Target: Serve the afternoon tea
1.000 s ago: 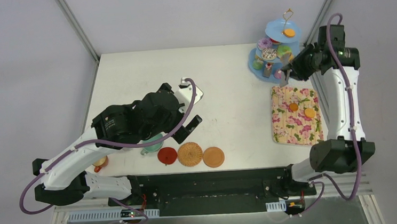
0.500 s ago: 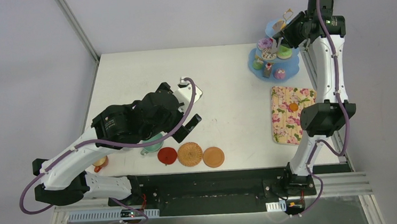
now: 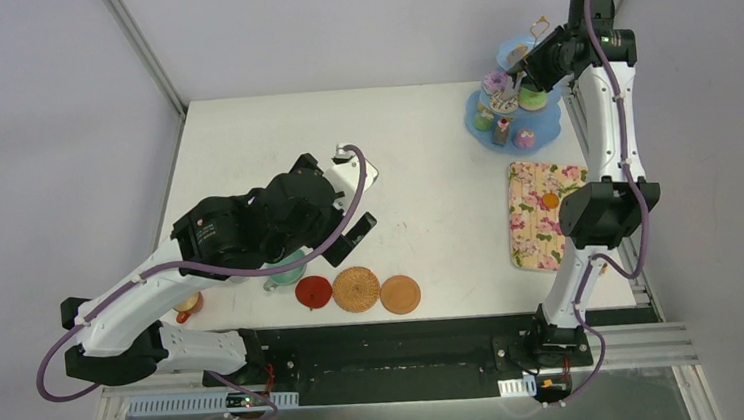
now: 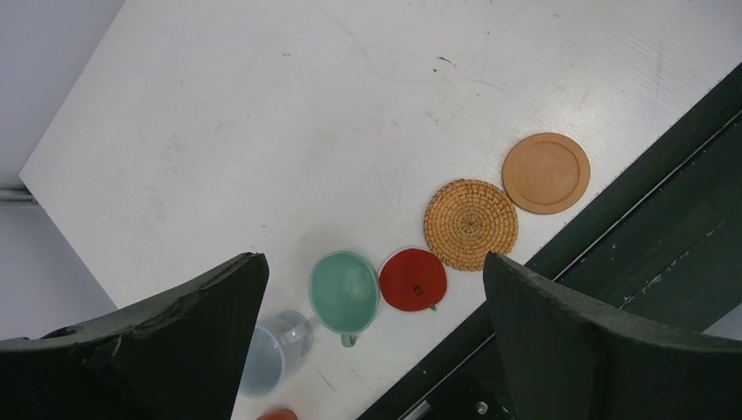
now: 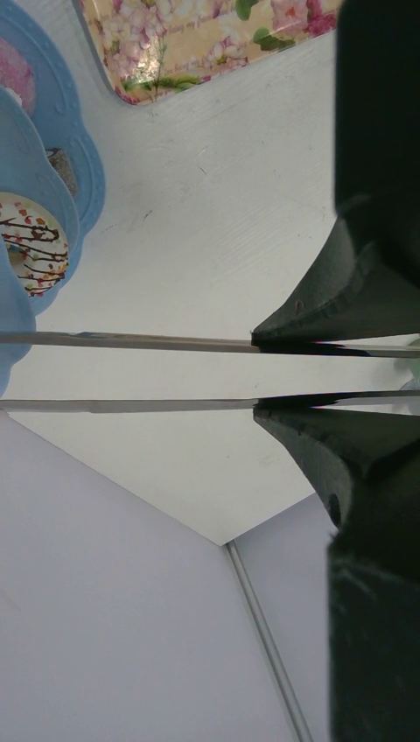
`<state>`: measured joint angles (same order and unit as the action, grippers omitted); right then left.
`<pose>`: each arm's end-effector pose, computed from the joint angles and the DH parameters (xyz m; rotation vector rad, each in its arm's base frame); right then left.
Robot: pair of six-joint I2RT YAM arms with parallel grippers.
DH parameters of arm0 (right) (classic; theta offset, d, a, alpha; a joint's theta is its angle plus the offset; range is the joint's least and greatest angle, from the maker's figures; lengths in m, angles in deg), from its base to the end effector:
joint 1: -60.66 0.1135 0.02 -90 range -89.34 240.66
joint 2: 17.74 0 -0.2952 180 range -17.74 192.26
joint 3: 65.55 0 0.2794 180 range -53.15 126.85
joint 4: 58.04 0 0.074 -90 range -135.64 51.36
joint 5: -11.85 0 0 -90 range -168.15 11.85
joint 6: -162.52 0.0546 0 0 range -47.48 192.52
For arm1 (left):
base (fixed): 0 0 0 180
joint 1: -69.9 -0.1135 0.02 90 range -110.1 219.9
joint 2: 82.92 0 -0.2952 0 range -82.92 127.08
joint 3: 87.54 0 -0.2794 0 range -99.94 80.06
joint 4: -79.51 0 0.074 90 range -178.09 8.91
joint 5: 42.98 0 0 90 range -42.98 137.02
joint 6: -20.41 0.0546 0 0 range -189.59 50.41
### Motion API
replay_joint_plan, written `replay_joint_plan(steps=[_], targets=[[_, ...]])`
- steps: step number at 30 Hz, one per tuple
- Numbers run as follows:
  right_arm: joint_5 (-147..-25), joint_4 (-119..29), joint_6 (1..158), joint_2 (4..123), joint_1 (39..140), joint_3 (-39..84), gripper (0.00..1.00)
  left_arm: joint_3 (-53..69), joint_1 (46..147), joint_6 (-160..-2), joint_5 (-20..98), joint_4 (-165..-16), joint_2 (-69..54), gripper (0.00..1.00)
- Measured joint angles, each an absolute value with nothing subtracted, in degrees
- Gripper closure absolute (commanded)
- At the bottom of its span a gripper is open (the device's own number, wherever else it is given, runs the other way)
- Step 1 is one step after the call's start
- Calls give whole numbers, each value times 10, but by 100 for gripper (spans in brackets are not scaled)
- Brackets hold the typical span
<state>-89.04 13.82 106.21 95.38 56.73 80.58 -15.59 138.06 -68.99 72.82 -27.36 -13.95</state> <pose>0.4692 -0.0219 0.4572 0.6363 2.1905 0.4900 0.1087 -0.2074 0.4962 0.9710 1.8697 -0.2195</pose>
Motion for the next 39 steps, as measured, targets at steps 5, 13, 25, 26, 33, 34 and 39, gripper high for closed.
replay_joint_plan(steps=[5,13,25,26,33,34,39], targets=[[-893,123,1073,960,568,806,74,-156,1381,-690,728,-274,-140,0],[-899,96,1088,981,571,806,71,-156,1381,-689,728,-274,-139,0],[-900,75,1097,997,573,806,57,-156,1380,-689,731,-273,-139,0],[-900,74,1096,997,573,806,57,-156,1381,-689,730,-273,-138,0],[-901,72,1096,997,573,807,56,-156,1381,-689,731,-273,-136,0],[-902,73,1096,997,573,807,56,-156,1381,-689,731,-273,-136,0],[-909,76,1096,997,573,807,56,-156,1381,-689,730,-273,-136,0]])
